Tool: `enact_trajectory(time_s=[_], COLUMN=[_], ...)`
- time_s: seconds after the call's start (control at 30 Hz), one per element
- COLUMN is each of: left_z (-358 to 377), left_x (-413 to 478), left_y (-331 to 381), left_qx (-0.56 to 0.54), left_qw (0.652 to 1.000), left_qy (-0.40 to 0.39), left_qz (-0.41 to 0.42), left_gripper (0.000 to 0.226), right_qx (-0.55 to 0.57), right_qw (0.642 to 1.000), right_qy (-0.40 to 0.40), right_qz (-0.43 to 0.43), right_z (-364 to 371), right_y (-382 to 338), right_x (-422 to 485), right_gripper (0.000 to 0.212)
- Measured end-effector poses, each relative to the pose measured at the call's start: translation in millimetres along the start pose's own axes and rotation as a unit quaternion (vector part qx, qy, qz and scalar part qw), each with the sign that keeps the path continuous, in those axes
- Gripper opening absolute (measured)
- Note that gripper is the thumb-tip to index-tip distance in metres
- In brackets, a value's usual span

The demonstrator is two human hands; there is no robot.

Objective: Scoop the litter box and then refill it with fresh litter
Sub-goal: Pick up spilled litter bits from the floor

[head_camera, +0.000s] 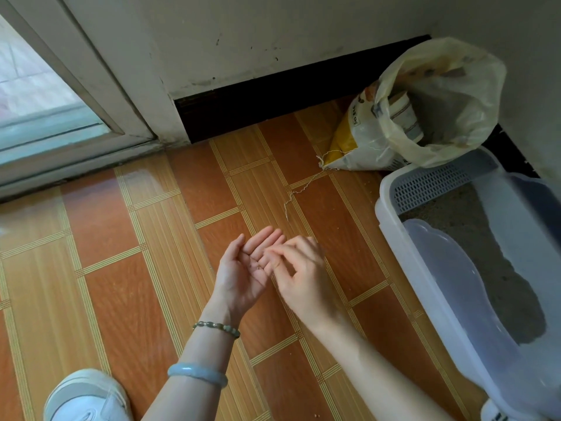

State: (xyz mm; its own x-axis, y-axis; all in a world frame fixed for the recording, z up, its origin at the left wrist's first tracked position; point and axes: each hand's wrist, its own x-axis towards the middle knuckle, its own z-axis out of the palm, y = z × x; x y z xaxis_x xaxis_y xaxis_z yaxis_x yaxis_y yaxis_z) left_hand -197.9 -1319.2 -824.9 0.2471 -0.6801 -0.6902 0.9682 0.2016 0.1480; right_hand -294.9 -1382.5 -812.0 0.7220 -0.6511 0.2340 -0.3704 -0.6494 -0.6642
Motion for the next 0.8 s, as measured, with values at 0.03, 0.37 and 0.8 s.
enact_trajectory(time_s=[0.03, 0.37, 0.8], left_z=[1, 1, 2], left_x=[1, 3, 7], left_y=[-1, -8, -10], left_qx=[0.002, 0.012, 0.021], left_qw=[1.0, 1.0, 0.999], left_qy=[0.001, 0.004, 0.014], left_qz=[-0.002, -0.024, -0.031], left_gripper=[0.054, 0.053, 0.047], right_qx=[0.012, -0.127, -0.185], right_qw=[1.0, 0.966, 0.97], right_qy=[0.028, 0.025, -0.035], right_qz=[0.007, 0.222, 0.152], right_z=[-7, -32, -23], right_y=[4, 116, 121], right_x=[2, 17, 28], right_gripper=[0.017, 0.017, 0.011])
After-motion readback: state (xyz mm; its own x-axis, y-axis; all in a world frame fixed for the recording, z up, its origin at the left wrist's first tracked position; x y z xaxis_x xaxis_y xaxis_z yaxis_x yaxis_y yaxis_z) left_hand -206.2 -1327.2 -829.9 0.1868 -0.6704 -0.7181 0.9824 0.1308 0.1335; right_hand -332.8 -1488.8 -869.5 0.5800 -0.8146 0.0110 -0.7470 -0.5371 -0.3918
